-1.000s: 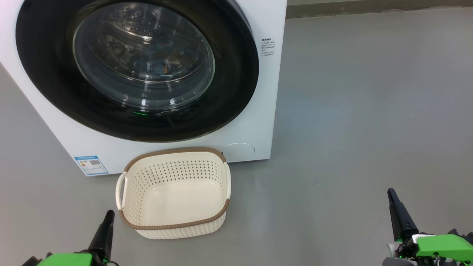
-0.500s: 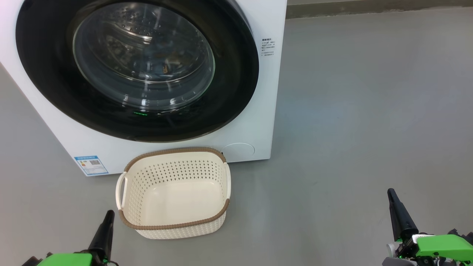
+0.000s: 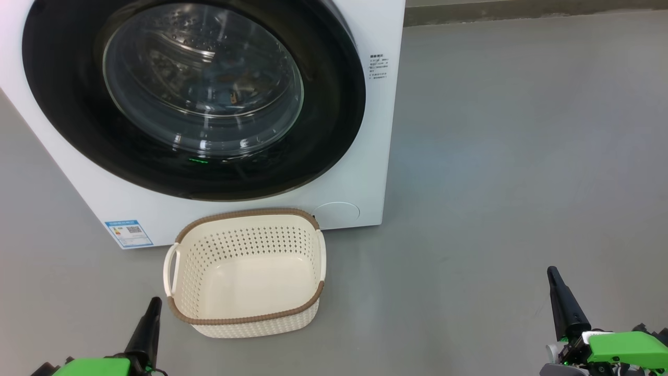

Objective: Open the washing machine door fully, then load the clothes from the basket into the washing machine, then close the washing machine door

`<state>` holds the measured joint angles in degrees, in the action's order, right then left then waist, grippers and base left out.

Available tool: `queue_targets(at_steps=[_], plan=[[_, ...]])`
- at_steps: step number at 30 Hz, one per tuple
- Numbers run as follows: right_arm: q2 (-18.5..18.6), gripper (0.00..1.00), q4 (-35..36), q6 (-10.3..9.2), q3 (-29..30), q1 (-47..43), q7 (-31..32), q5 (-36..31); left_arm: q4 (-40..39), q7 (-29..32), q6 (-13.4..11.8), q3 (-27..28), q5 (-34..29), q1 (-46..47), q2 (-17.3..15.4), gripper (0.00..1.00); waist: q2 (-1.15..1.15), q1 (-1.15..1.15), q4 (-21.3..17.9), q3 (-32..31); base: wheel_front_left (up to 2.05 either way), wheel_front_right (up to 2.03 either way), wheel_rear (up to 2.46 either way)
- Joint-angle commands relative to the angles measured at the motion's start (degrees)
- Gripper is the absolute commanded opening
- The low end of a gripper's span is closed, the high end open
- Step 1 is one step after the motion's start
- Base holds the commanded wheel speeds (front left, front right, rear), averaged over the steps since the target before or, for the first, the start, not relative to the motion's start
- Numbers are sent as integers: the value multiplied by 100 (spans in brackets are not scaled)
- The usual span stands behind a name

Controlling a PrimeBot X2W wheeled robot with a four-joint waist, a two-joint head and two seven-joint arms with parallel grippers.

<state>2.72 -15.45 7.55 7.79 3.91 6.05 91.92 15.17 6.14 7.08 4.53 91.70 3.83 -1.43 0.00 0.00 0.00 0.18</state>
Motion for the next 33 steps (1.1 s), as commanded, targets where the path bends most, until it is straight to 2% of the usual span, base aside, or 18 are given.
queue_targets(at_steps=[1,33], plan=[[20,0,143,-6,-128,227,44,25,-112,34,41,197,48,236,-144,0,0,0,0,0,0,0,0],[19,0,143,-6,-125,228,46,22,-112,34,41,197,48,236,-144,0,0,0,0,0,0,0,0]])
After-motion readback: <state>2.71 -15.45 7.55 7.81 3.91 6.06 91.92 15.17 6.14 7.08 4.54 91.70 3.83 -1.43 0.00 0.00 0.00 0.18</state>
